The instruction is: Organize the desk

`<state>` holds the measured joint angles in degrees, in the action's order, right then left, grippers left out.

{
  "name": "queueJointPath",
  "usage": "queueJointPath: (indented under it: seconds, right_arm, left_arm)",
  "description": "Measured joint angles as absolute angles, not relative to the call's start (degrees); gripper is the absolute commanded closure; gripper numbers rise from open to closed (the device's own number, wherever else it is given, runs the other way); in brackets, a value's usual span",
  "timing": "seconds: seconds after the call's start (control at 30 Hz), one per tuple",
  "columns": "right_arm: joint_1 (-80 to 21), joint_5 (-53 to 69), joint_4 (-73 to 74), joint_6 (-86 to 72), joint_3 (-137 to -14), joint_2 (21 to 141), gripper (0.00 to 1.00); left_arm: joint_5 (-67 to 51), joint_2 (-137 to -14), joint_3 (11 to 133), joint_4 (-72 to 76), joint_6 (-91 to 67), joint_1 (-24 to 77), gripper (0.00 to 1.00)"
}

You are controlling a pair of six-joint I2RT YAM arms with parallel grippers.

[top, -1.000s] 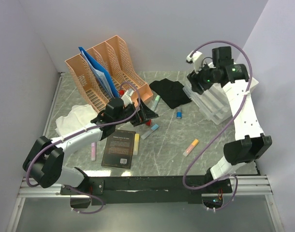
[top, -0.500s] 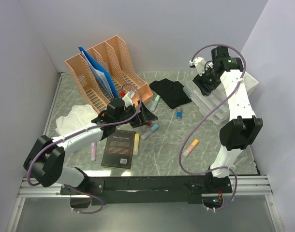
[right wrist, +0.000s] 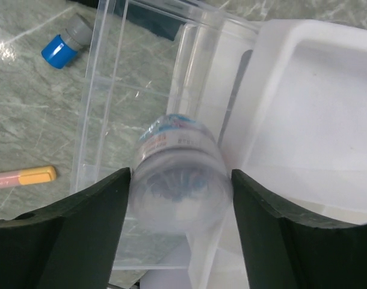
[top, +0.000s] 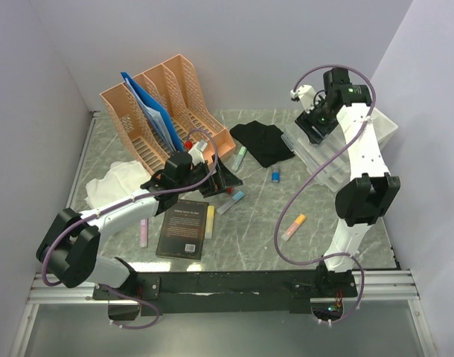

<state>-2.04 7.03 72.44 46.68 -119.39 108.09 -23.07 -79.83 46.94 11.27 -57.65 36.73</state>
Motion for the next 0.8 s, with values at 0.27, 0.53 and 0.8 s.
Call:
queueJointPath:
  seconds: [0.27, 0.53, 0.8]
  right_arm:
    - [-2.04, 7.53, 72.55, 46.06, -121.95, 108.09, 0.23]
    - [-2.33, 17.58, 75.22, 47.4, -123.61, 107.18, 0.74]
    - [-5.5, 27.62, 75.64, 44.29, -106.04, 100.97, 1.0]
  left_arm:
    - [-23.07, -79.83, 46.96, 11.25, -57.49, 36.73, 0.0]
    - [-22.33, -79.72, 47.2, 9.78, -56.25, 36.73, 0.0]
    - [-20.32, -77.87, 47.29, 8.1, -55.2, 36.45, 0.01]
